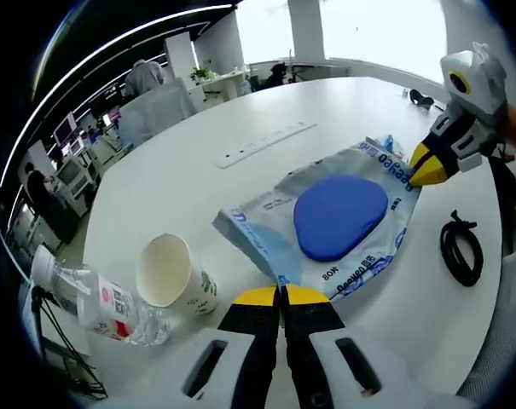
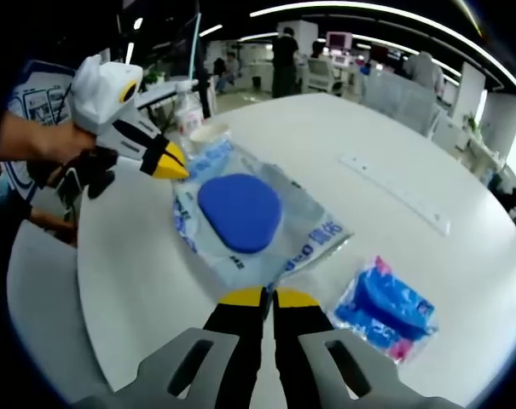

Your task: Arrange the tabletop items into an orderly group along one side of the table until the central work area is clear of visible clutter.

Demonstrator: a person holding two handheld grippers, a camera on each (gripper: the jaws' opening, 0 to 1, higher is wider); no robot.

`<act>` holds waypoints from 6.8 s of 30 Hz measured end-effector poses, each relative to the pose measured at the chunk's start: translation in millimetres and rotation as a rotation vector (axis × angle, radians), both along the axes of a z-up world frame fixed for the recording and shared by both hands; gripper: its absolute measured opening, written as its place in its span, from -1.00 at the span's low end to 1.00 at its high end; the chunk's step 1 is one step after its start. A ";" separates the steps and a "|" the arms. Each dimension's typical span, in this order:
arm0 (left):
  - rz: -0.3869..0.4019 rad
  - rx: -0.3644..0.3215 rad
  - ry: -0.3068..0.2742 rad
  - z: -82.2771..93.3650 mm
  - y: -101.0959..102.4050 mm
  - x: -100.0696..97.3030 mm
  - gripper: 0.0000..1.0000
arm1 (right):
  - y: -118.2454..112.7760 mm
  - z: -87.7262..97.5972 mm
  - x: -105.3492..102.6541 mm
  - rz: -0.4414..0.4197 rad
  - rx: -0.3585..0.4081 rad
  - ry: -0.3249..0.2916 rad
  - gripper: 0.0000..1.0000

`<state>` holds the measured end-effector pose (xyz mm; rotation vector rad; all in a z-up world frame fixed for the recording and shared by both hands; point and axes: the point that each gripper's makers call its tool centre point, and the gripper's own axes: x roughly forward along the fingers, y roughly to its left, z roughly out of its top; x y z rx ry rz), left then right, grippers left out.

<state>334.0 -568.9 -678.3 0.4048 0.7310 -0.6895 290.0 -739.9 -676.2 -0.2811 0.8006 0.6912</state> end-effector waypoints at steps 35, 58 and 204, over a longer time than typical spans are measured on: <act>-0.017 0.048 0.018 -40.4 -5.5 26.3 -0.99 | -7.0 -41.0 36.8 -0.052 -0.053 -0.012 -1.00; -0.014 0.082 -0.005 -52.6 -6.4 38.5 -0.95 | -11.4 -57.9 50.5 -0.081 -0.095 -0.014 -0.98; -0.154 0.095 -0.210 23.7 -36.3 26.8 -0.19 | -7.9 21.6 52.1 -0.051 -0.083 -0.245 0.07</act>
